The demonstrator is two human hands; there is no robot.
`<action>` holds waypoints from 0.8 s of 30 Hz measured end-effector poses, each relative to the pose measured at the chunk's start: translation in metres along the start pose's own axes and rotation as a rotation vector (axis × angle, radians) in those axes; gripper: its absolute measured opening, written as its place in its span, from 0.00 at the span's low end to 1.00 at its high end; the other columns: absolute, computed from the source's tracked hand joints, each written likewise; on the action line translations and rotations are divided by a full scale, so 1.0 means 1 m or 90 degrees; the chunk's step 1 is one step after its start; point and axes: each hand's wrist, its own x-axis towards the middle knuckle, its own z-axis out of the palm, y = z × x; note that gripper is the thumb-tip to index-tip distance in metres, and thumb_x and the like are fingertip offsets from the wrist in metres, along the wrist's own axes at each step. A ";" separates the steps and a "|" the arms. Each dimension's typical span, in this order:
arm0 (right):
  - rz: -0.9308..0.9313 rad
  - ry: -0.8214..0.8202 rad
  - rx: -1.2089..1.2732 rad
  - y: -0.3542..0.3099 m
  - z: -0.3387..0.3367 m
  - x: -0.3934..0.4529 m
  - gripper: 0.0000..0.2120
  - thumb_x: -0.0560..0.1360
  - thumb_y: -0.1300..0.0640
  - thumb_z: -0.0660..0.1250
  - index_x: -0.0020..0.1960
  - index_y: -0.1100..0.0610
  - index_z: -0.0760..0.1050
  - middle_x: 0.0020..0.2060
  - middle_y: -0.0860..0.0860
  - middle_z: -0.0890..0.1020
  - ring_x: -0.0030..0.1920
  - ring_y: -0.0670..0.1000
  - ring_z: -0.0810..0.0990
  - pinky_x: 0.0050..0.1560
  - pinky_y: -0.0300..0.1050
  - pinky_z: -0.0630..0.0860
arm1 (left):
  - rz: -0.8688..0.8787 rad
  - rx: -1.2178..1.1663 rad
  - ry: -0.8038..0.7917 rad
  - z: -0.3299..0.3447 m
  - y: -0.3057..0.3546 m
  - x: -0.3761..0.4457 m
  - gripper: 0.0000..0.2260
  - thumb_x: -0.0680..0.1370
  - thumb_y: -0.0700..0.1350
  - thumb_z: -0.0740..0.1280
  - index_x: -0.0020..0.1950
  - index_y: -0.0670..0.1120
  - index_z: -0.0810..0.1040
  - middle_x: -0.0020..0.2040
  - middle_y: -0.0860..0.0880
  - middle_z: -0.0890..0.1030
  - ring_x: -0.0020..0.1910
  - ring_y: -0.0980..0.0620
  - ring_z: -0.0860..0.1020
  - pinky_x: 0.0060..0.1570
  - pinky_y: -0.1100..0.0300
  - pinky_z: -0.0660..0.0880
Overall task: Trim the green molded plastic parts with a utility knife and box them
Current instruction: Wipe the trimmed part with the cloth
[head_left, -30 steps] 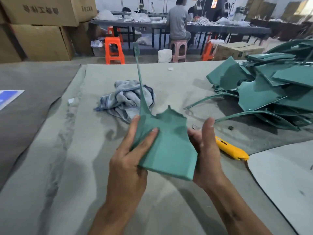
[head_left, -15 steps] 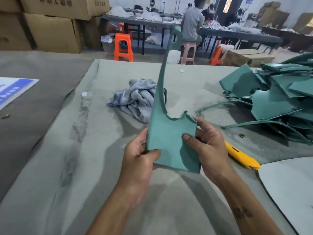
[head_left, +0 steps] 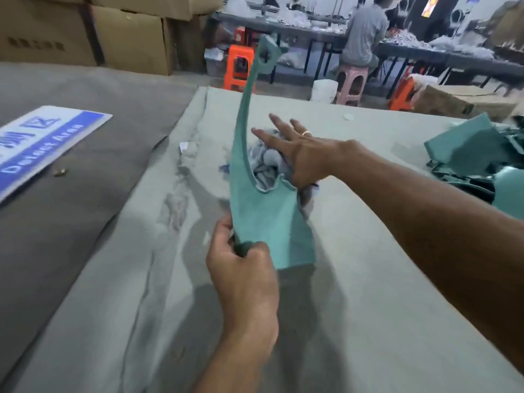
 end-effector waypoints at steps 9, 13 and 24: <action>0.058 -0.059 0.177 -0.015 -0.006 0.046 0.19 0.59 0.49 0.81 0.47 0.45 0.77 0.46 0.49 0.83 0.46 0.56 0.83 0.40 0.56 0.85 | -0.125 -0.016 0.021 0.001 0.001 0.008 0.24 0.69 0.26 0.58 0.47 0.52 0.84 0.37 0.51 0.85 0.31 0.54 0.78 0.31 0.61 0.74; 0.103 0.130 0.322 0.001 0.007 0.027 0.15 0.58 0.52 0.79 0.39 0.48 0.75 0.34 0.46 0.80 0.39 0.54 0.80 0.32 0.40 0.74 | -0.154 -0.024 0.024 0.001 0.002 0.011 0.22 0.70 0.26 0.58 0.46 0.49 0.84 0.36 0.51 0.85 0.34 0.52 0.79 0.39 0.56 0.75; 0.103 0.944 0.710 -0.045 0.025 -0.171 0.32 0.71 0.58 0.80 0.69 0.65 0.71 0.61 0.59 0.82 0.60 0.56 0.83 0.62 0.51 0.80 | -0.184 -0.162 -0.063 0.005 0.010 0.002 0.16 0.83 0.33 0.58 0.62 0.47 0.80 0.53 0.46 0.87 0.49 0.49 0.86 0.48 0.51 0.83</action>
